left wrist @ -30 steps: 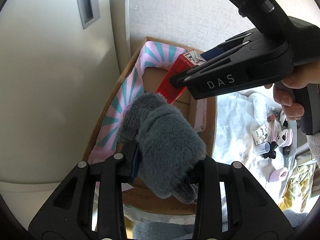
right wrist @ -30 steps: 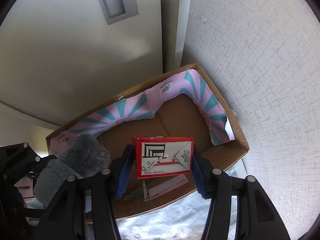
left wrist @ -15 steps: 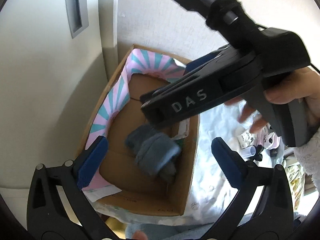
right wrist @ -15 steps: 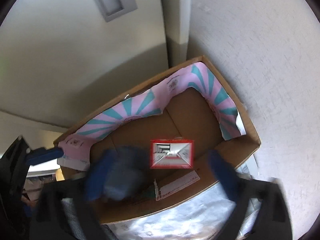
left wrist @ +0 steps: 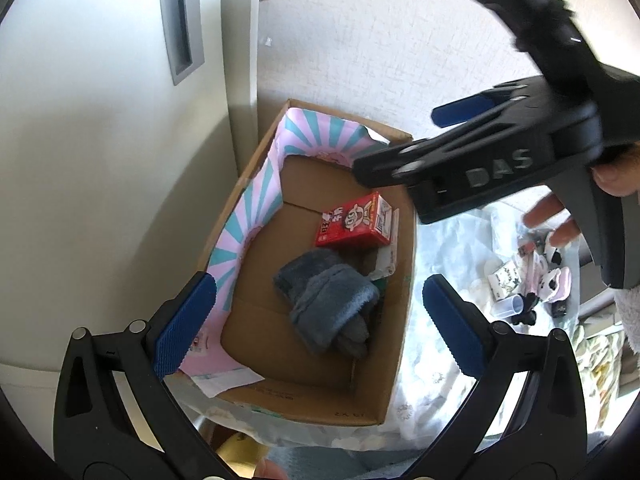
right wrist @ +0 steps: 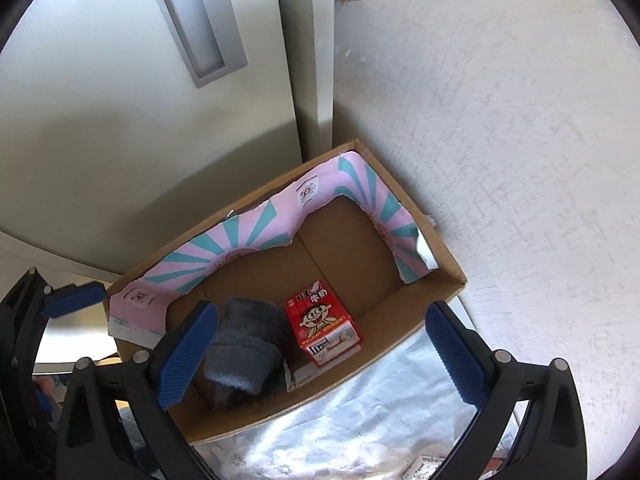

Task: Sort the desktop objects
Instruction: 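Move both tools back from the box to the cluttered sheet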

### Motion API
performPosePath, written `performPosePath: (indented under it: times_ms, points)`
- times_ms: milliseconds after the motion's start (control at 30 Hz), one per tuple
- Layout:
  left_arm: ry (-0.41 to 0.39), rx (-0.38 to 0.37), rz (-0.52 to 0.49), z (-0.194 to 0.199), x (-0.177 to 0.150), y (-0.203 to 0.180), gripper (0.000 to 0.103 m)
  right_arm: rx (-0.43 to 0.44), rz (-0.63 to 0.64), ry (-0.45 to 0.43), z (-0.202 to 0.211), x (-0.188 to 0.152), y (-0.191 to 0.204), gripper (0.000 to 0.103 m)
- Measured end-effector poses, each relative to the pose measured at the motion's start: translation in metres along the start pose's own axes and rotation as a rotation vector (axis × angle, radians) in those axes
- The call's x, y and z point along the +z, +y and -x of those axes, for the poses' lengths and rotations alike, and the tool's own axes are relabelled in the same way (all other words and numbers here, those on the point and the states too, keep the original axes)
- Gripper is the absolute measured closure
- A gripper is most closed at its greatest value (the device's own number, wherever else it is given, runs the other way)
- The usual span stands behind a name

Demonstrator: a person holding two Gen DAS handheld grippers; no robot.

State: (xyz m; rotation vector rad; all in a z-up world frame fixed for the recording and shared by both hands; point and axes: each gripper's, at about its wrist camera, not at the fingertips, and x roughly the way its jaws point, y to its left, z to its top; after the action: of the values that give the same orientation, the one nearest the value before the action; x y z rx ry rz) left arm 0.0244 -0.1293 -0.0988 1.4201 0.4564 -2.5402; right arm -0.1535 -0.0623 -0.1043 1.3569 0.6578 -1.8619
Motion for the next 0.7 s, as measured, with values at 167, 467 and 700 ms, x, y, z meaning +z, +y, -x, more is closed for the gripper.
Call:
performPosePath:
  times_ms: [167,467,700]
  points:
    - [-0.020,0.008,-0.042,0.011,0.009,0.003,0.000,0.010,-0.041,-0.041,0.026,-0.011,-0.005,0.000]
    - [-0.065,-0.080,-0.173,0.030,0.020,-0.022,0.000,0.048,-0.142,-0.097,0.083,-0.047,-0.029,0.000]
    - [-0.046,-0.145,-0.303,0.033,0.028,-0.072,0.000,-0.063,-0.297,-0.222,0.152,-0.108,-0.079,0.000]
